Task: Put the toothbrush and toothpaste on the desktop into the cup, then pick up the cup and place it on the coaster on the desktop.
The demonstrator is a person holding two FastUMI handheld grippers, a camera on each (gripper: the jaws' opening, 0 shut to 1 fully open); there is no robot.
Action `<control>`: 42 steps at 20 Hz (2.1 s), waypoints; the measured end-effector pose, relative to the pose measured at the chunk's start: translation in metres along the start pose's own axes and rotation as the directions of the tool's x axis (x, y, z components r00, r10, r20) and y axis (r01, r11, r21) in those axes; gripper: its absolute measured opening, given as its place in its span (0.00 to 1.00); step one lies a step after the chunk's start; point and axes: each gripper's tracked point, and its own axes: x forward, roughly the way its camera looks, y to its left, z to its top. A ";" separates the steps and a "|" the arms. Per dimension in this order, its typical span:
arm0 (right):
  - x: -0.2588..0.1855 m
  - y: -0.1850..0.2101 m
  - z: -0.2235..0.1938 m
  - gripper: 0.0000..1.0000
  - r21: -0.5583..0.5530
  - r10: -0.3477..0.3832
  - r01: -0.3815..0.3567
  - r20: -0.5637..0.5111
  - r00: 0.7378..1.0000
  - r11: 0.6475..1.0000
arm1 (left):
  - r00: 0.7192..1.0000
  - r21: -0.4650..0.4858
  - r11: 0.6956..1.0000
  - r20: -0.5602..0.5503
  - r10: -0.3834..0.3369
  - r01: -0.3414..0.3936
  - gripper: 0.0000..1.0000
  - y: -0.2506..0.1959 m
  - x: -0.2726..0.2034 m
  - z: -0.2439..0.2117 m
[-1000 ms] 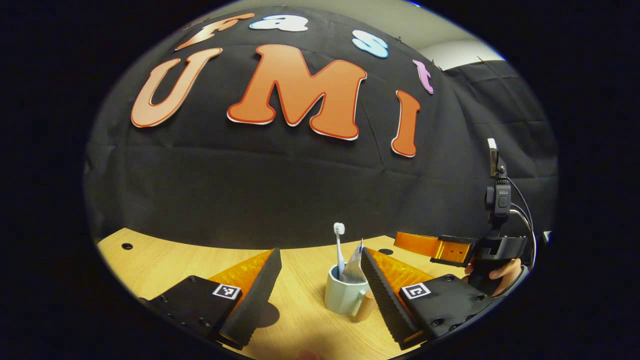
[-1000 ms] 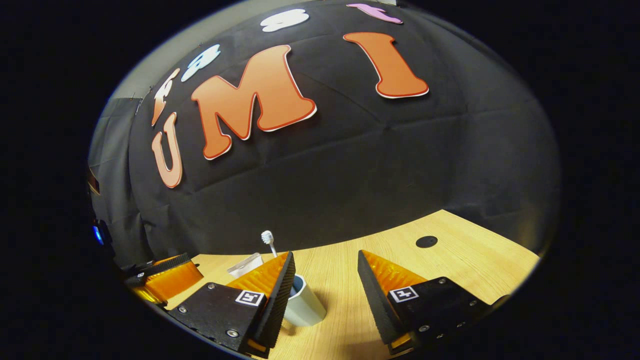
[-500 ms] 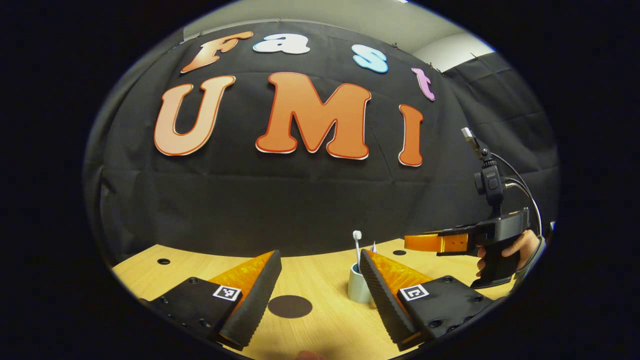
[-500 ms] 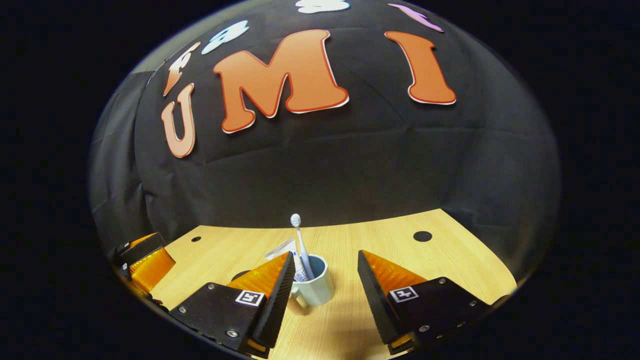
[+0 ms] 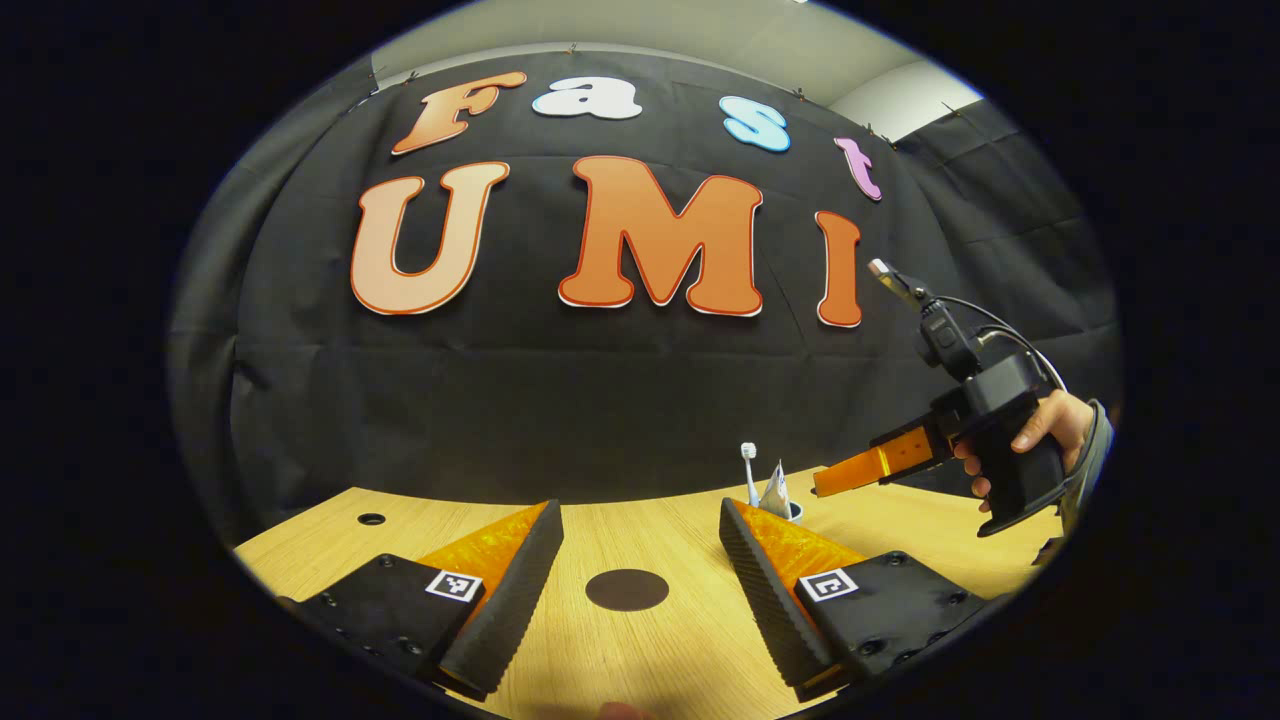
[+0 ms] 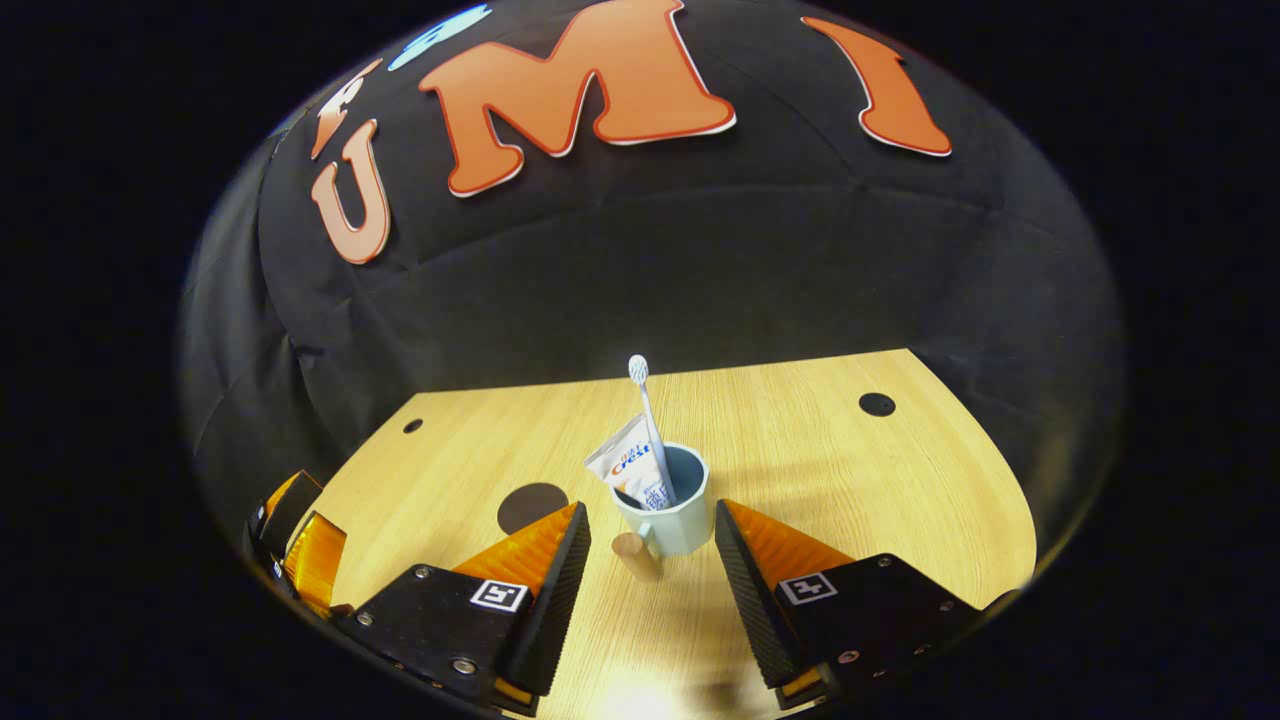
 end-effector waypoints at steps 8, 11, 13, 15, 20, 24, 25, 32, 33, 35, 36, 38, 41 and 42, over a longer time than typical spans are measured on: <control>0.016 0.016 -0.025 0.76 -0.011 -0.018 0.017 -0.212 0.977 1.000 | 1.000 -0.038 0.999 0.009 -0.002 0.003 0.99 0.007 -0.007 -0.017; 0.023 0.018 -0.030 0.76 -0.006 -0.032 0.031 -0.277 0.960 0.999 | 1.000 -0.045 0.999 0.008 0.002 -0.002 0.99 0.010 -0.005 -0.017; 0.033 0.012 -0.033 0.76 -0.019 -0.072 0.069 -0.311 0.948 0.997 | 1.000 -0.046 0.999 0.011 0.013 -0.012 0.99 0.015 -0.008 -0.017; 0.043 0.009 -0.035 0.76 -0.023 -0.096 0.094 -0.351 0.932 0.995 | 1.000 -0.054 0.998 0.013 0.011 -0.010 0.99 0.015 -0.011 -0.019; 0.067 0.008 -0.052 0.70 -0.013 -0.129 0.139 -0.465 0.876 0.990 | 1.000 -0.066 0.998 0.007 0.010 -0.009 0.99 0.018 -0.012 -0.020; 0.080 -0.002 -0.068 0.63 -0.074 -0.206 0.196 -0.503 0.839 0.978 | 1.000 -0.072 0.997 0.009 0.021 -0.020 0.99 0.023 -0.013 -0.021; 0.082 -0.004 -0.071 0.65 -0.086 -0.219 0.204 -0.509 0.833 0.975 | 1.000 -0.074 0.997 0.009 0.021 -0.020 0.99 0.023 -0.016 -0.021; 0.086 -0.011 -0.079 0.52 -0.070 -0.244 0.244 -0.522 0.817 0.967 | 1.000 -0.091 0.996 0.000 0.019 -0.019 0.99 0.022 -0.016 -0.024; 0.087 -0.011 -0.080 0.47 -0.072 -0.243 0.242 -0.522 0.817 0.968 | 1.000 -0.092 0.996 -0.001 0.019 -0.019 0.99 0.022 -0.017 -0.024; 0.089 -0.010 -0.076 0.30 -0.076 -0.252 0.249 -0.521 0.816 0.966 | 1.000 -0.093 0.995 -0.002 0.021 -0.021 0.99 0.023 -0.016 -0.024; 0.090 -0.011 -0.077 0.30 -0.080 -0.251 0.246 -0.517 0.819 0.966 | 1.000 -0.094 0.995 -0.003 0.023 -0.023 0.99 0.024 -0.017 -0.024; 0.090 -0.012 -0.076 0.28 -0.081 -0.251 0.245 -0.511 0.822 0.966 | 1.000 -0.095 0.995 -0.006 0.026 -0.027 0.99 0.025 -0.016 -0.025; 0.091 -0.011 -0.076 0.27 -0.074 -0.237 0.232 -0.507 0.829 0.970 | 1.000 -0.101 0.995 -0.011 0.023 -0.024 0.99 0.024 -0.018 -0.026; 0.091 -0.011 -0.076 0.27 -0.079 -0.234 0.225 -0.504 0.832 0.971 | 1.000 -0.102 0.995 -0.009 0.023 -0.024 0.99 0.025 -0.018 -0.026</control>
